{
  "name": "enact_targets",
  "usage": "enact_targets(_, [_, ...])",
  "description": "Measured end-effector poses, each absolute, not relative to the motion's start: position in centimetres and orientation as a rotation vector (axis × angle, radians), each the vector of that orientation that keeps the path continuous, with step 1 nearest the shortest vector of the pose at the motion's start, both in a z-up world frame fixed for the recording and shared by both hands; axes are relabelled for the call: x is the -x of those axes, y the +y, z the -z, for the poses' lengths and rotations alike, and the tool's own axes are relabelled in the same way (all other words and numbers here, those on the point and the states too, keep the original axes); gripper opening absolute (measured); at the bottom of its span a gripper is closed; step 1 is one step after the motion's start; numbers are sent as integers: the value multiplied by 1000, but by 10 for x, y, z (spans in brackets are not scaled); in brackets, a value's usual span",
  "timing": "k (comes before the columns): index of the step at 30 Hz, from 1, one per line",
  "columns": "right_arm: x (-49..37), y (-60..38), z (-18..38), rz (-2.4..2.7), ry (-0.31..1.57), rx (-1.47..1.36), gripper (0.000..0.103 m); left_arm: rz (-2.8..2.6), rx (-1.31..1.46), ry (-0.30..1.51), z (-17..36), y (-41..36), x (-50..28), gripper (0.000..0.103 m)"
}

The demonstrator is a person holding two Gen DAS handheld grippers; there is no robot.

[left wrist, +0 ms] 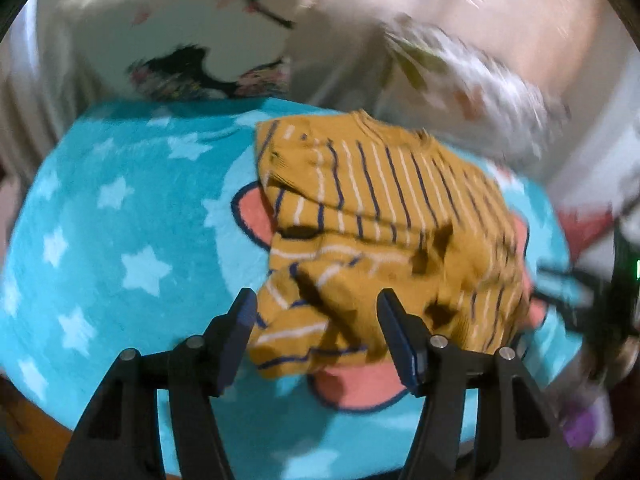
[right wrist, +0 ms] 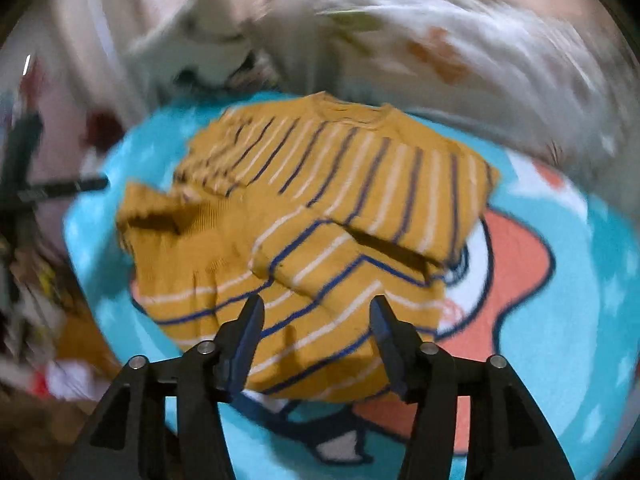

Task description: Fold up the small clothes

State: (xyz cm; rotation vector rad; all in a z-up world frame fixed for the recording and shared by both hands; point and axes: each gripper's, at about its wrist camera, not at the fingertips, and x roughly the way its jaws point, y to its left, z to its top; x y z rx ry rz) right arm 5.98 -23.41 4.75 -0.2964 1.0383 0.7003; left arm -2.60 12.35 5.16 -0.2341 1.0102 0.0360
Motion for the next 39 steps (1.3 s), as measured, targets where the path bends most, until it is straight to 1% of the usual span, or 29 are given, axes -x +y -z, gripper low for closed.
enact_targets(2, [-59, -212, -41, -695, 1001, 410, 63, 16, 125, 1019, -51, 110, 30, 62])
enact_targets(6, [-70, -183, -31, -711, 968, 522, 66, 78, -56, 1022, -42, 85, 25, 64])
enact_targets(8, [-80, -170, -24, -718, 974, 562, 66, 96, -142, 1020, -33, 71, 14, 64])
enact_targets(11, [-95, -155, -9, -706, 1011, 574, 66, 120, -202, 1014, -20, 54, -4, 64])
enact_targets(12, [-97, -154, -6, -704, 1024, 567, 64, 127, -198, 1021, -16, 52, -9, 64])
enact_targets(13, [-101, -153, -2, -703, 1048, 545, 47, 136, -190, 1043, -11, 51, -14, 64])
enact_targets(14, [-104, -155, 1, -706, 1081, 510, 31, 137, -183, 1070, -7, 51, -18, 53])
enact_targets(15, [-107, -159, 4, -711, 1126, 456, 6, 131, -173, 1100, -3, 54, -21, 23])
enact_targets(16, [-109, -163, 2, -708, 1144, 410, 6, 127, -151, 1126, 0, 59, -22, 9])
enact_targets(19, [-107, -181, -13, -703, 1145, 293, 6, 139, -5, 1136, -10, 85, -13, 9])
enact_targets(23, [-110, -211, -58, -703, 1099, 101, 6, 177, 233, 1061, -51, 125, -13, 9])
enact_targets(25, [-126, -227, -82, -689, 1064, 3, 6, 184, 304, 1034, -63, 138, -29, 9])
enact_targets(28, [-167, -246, -95, -641, 1040, -123, 6, 198, 424, 1024, -69, 160, -80, 9])
enact_targets(31, [-220, -258, -79, -557, 1063, -235, 6, 145, 500, 1048, -53, 174, -140, 9])
enact_targets(33, [-256, -258, -51, -468, 1117, -297, 8, 110, 552, 1080, -32, 181, -176, 13])
enact_targets(35, [-275, -256, -21, -362, 1172, -280, 11, 55, 547, 1098, -17, 183, -197, 15])
enact_targets(36, [-279, -255, -14, -332, 1186, -264, 12, 34, 555, 1106, -12, 185, -203, 18])
enact_targets(37, [-281, -253, -7, -310, 1199, -249, 17, 40, 584, 1110, -9, 189, -206, 22])
enact_targets(38, [-281, -253, -5, -298, 1201, -245, 20, 59, 618, 1102, -8, 192, -205, 35])
enact_targets(39, [-278, -254, -6, -295, 1191, -247, 29, 75, 645, 1084, -9, 196, -201, 51])
